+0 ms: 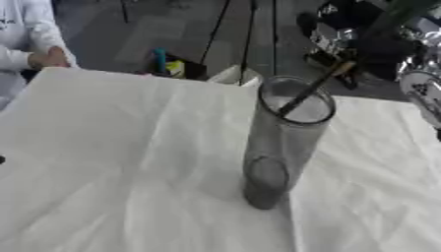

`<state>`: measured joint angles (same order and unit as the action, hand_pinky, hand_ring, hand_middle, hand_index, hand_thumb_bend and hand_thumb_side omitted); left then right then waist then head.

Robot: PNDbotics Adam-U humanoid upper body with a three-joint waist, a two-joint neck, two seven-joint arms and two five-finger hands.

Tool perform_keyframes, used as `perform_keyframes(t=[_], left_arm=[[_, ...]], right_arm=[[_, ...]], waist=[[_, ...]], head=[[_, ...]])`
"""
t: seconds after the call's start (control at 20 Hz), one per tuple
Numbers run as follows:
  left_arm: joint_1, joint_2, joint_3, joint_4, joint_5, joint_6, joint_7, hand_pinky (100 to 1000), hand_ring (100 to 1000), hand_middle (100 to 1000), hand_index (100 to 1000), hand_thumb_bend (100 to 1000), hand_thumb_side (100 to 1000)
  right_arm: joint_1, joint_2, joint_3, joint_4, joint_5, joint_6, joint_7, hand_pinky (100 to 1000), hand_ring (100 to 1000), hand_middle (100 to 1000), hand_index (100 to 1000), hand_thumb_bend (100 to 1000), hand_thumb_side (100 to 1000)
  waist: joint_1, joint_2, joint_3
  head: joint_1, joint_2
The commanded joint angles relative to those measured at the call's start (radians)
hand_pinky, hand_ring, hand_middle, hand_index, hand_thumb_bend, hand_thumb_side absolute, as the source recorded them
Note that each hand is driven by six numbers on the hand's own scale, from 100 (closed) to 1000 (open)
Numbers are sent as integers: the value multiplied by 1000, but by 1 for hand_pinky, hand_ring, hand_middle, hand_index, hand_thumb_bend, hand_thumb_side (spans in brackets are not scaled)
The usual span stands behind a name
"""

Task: Arrange flowers into the vase.

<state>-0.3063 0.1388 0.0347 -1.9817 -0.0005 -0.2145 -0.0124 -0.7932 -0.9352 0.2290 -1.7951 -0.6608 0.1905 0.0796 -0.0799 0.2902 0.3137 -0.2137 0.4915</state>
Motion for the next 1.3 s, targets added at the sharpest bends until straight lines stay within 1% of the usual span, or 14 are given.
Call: perform_keyframes(t=[0.05,0.15,0.2,0.3,0.4,0.45,0.5,1.0,1.15,1.3], left_arm=[[-4,2,-5,-18,-4,3,-2,537,689,697,894,100,1000],[-4,2,-6,-18,-4,3,-2,537,689,697,894,100,1000],[-3,2,-6,-18,-4,4,-3,537,689,697,894,100,1000],[-3,2,-6,-18,-4,4,-4,537,689,697,894,100,1000],[-3,2,-6,-18,-4,5,-5,537,689,697,894,100,1000],[-3,2,-6,-18,-4,5,-5,537,689,697,894,100,1000],[-3,2,-6,-18,-4,5,-5,537,689,698,894,100,1000],[-4,2,-7,-18,-3,8,-9,537,688,698,893,100,1000],[-5,2,-7,-18,-3,8,-10,537,688,699,893,100,1000],[-6,3,-8,-18,-1,8,-12,537,688,699,894,100,1000]], right_arm=[[-25,-12,-10,5,-6,18,4,129,193,100,338,100,208],[-31,-8,-11,9,-11,26,3,153,209,100,344,100,284],[-34,-6,-12,12,-10,28,1,177,222,100,345,100,374],[-40,-5,-14,17,1,25,-6,202,236,100,350,100,462],[-32,-11,-18,14,15,15,-11,226,248,100,356,100,520],[-27,-15,-20,12,21,11,-14,243,256,100,359,100,569],[-23,-17,-22,10,26,7,-15,252,260,100,360,100,599],[-10,-28,-27,0,38,8,-8,259,265,100,351,100,619],[-6,-35,-33,-4,71,-22,-26,279,276,100,354,100,641],[-4,-42,-28,-5,115,-48,-28,335,315,100,363,100,666]], waist=[[-12,-3,-1],[-11,-3,-1],[-11,-3,-1],[-11,-3,0],[-11,-3,-1],[-11,-3,0],[-12,-3,0],[-12,-2,-1],[-12,-2,-1],[-13,-2,1]], head=[[-5,-10],[-5,-10],[-5,-9],[-5,-9],[-5,-10],[-5,-10],[-5,-11],[-5,-9],[-4,-9],[-5,-8]])
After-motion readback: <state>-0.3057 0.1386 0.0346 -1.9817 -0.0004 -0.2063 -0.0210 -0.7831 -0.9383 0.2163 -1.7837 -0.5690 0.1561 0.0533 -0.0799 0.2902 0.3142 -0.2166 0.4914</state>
